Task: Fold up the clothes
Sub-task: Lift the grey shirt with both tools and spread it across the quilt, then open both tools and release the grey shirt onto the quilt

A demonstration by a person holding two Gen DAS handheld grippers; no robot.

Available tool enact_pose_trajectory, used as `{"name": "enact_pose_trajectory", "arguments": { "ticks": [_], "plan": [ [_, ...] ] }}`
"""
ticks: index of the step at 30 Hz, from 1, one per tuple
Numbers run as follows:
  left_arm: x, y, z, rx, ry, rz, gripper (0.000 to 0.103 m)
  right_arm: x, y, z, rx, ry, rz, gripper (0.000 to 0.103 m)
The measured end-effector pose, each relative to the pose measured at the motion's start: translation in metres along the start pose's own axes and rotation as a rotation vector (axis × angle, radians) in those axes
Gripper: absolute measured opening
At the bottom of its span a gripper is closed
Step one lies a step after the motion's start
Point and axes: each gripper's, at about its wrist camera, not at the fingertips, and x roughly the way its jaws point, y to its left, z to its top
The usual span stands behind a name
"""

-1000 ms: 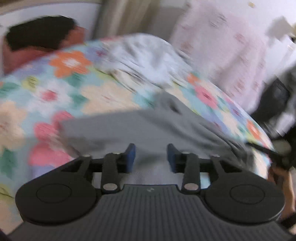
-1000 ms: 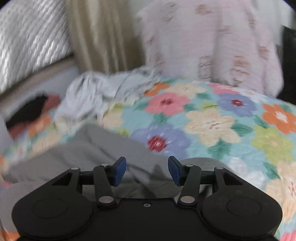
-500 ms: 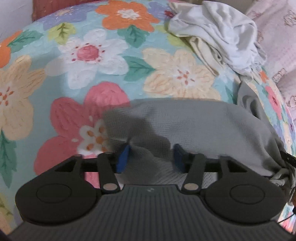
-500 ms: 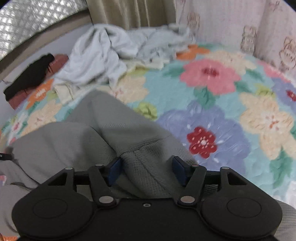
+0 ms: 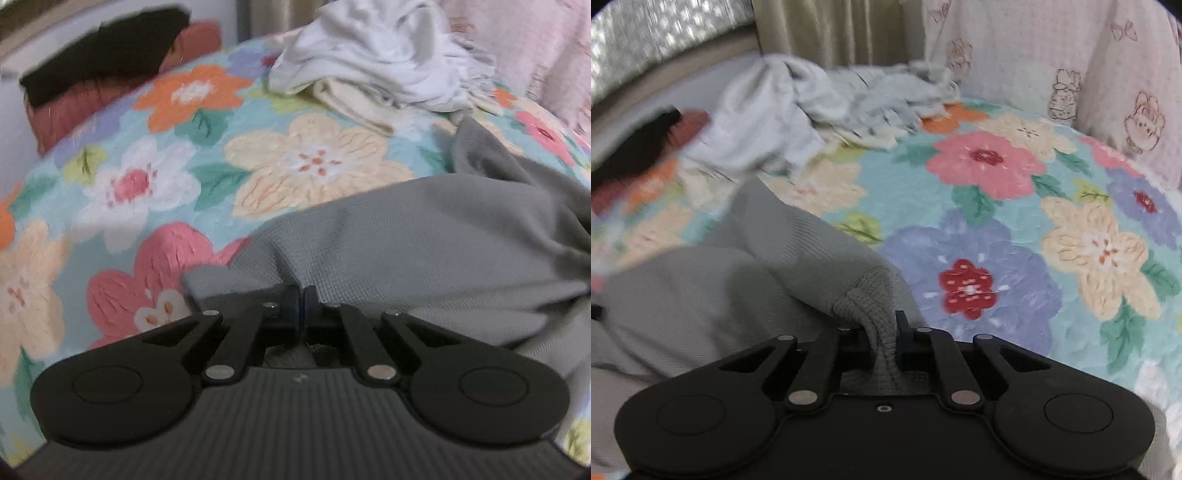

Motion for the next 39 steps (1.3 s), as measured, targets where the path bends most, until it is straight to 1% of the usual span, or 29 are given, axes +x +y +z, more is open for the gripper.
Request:
{"name": "enact_pose_trajectory", "arguments": {
  "ticks": [1, 3, 5, 7, 9, 10, 11, 13, 14, 15, 16, 17, 18, 19, 20, 21, 22, 25, 27, 29, 31, 32, 33, 34, 35, 36, 38, 39],
  "plan": [
    [-0.006, -0.003, -0.001, 0.029, -0.023, 0.007, 0.001, -0.010, 0.000, 0.000, 0.021, -0.009, 0.039, 0.011],
    [-0.020, -0.006, 0.003, 0.053, -0.068, 0.003, 0.001, -0.028, 0.004, 0.002, 0.002, -0.028, 0.074, 0.010],
    [-0.030, -0.005, 0.017, 0.058, -0.123, 0.011, 0.001, -0.040, 0.004, 0.013, -0.030, -0.055, 0.065, 0.010],
    [-0.037, -0.003, 0.042, 0.057, -0.180, 0.005, 0.002, -0.053, -0.003, 0.039, -0.062, -0.104, 0.030, 0.009],
    [-0.041, 0.002, 0.080, -0.001, -0.223, -0.033, 0.002, -0.069, -0.019, 0.078, -0.049, -0.186, -0.019, 0.009],
    [-0.044, 0.002, 0.102, -0.029, -0.256, -0.049, 0.002, -0.076, -0.028, 0.096, -0.041, -0.228, -0.043, 0.009],
    [-0.047, 0.000, 0.119, -0.026, -0.308, -0.035, 0.002, -0.083, -0.037, 0.114, -0.022, -0.279, -0.070, 0.009],
    [-0.053, -0.012, 0.149, -0.004, -0.431, 0.037, 0.002, -0.092, -0.053, 0.142, 0.014, -0.370, -0.144, 0.009],
    [-0.053, -0.016, 0.165, -0.024, -0.483, 0.059, 0.002, -0.092, -0.062, 0.150, 0.044, -0.413, -0.149, 0.011],
    [-0.048, -0.018, 0.176, -0.041, -0.486, 0.062, 0.003, -0.092, -0.070, 0.158, 0.074, -0.450, -0.150, 0.015],
    [-0.037, -0.019, 0.184, -0.058, -0.451, 0.066, 0.007, -0.088, -0.079, 0.161, 0.108, -0.450, -0.128, 0.028],
    [-0.027, -0.021, 0.192, -0.076, -0.415, 0.070, 0.011, -0.082, -0.086, 0.162, 0.150, -0.423, -0.139, 0.048],
    [-0.018, -0.021, 0.190, -0.097, -0.386, 0.081, 0.021, -0.076, -0.091, 0.157, 0.198, -0.393, -0.192, 0.055],
    [-0.012, -0.023, 0.179, -0.100, -0.352, 0.067, 0.028, -0.072, -0.093, 0.147, 0.231, -0.366, -0.240, 0.058],
    [-0.006, -0.025, 0.167, -0.102, -0.317, 0.053, 0.032, -0.070, -0.094, 0.136, 0.252, -0.339, -0.256, 0.058],
    [0.000, -0.027, 0.156, -0.105, -0.283, 0.039, 0.039, -0.068, -0.095, 0.118, 0.275, -0.307, -0.254, 0.058],
    [0.005, -0.029, 0.141, -0.100, -0.248, 0.020, 0.041, -0.067, -0.094, 0.101, 0.292, -0.274, -0.235, 0.058],
    [0.014, -0.033, 0.088, -0.095, -0.125, -0.018, 0.041, -0.068, -0.087, 0.037, 0.335, -0.178, -0.179, 0.058],
    [0.016, -0.033, 0.055, -0.122, -0.058, -0.047, 0.041, -0.070, -0.083, -0.006, 0.376, -0.131, -0.156, 0.058],
    [0.012, -0.030, 0.026, -0.156, -0.004, -0.076, 0.041, -0.074, -0.079, -0.040, 0.426, -0.098, -0.108, 0.058],
    [0.001, -0.032, 0.006, -0.166, 0.001, -0.085, 0.042, -0.080, -0.070, -0.065, 0.438, -0.055, -0.067, 0.058],
    [-0.006, -0.032, -0.004, -0.171, -0.014, -0.089, 0.043, -0.083, -0.066, -0.077, 0.442, -0.036, -0.047, 0.058],
    [-0.012, -0.031, -0.010, -0.173, -0.027, -0.098, 0.048, -0.088, -0.061, -0.086, 0.436, -0.025, -0.031, 0.059],
    [-0.016, -0.032, -0.015, -0.174, -0.032, -0.107, 0.050, -0.091, -0.058, -0.093, 0.435, -0.014, -0.027, 0.061],
    [-0.021, -0.033, -0.020, -0.175, -0.036, -0.116, 0.051, -0.092, -0.056, -0.099, 0.443, 0.006, -0.036, 0.064],
    [-0.025, -0.034, -0.026, -0.176, -0.040, -0.125, 0.052, -0.092, -0.055, -0.104, 0.450, 0.027, -0.047, 0.064],
    [-0.031, -0.038, -0.031, -0.159, -0.042, -0.125, 0.054, -0.087, -0.052, -0.111, 0.455, 0.096, -0.099, 0.064],
    [-0.034, -0.041, -0.033, -0.145, -0.045, -0.128, 0.057, -0.084, -0.051, -0.114, 0.458, 0.127, -0.122, 0.065]
  ]
}}
